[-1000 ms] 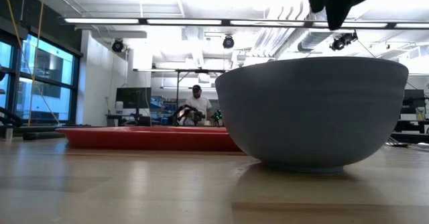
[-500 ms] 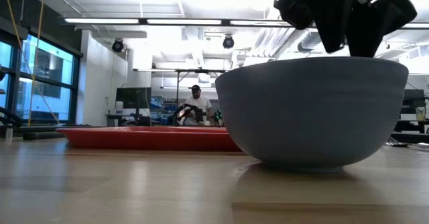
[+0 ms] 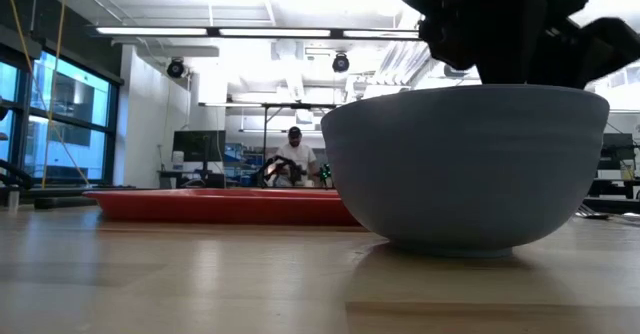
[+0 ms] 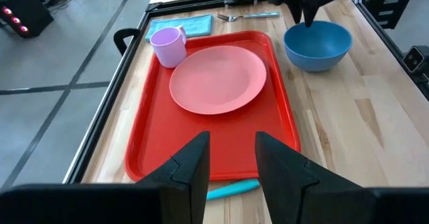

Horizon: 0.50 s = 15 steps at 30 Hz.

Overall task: Set up tray
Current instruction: Put the blue bowl on the pink plate on the tray

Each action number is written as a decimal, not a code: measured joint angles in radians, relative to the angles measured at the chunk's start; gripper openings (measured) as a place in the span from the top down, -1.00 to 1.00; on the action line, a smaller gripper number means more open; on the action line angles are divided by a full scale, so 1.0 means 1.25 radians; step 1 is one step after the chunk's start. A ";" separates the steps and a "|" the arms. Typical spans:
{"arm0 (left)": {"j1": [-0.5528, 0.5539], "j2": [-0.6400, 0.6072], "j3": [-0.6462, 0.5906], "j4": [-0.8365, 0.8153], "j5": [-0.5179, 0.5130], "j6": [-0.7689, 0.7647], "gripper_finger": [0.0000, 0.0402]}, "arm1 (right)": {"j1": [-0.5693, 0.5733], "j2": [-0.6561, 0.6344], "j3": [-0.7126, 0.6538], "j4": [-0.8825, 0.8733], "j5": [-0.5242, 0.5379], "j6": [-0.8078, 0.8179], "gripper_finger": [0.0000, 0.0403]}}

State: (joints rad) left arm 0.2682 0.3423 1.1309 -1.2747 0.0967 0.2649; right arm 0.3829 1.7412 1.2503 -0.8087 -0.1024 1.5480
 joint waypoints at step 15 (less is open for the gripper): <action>0.000 0.000 0.000 0.000 0.001 0.000 0.24 | 0.000 0.000 -0.045 0.047 0.026 -0.015 0.96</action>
State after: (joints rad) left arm 0.2684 0.3422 1.1309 -1.2743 0.0981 0.2649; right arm 0.3824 1.7412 1.1946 -0.7503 -0.0700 1.5298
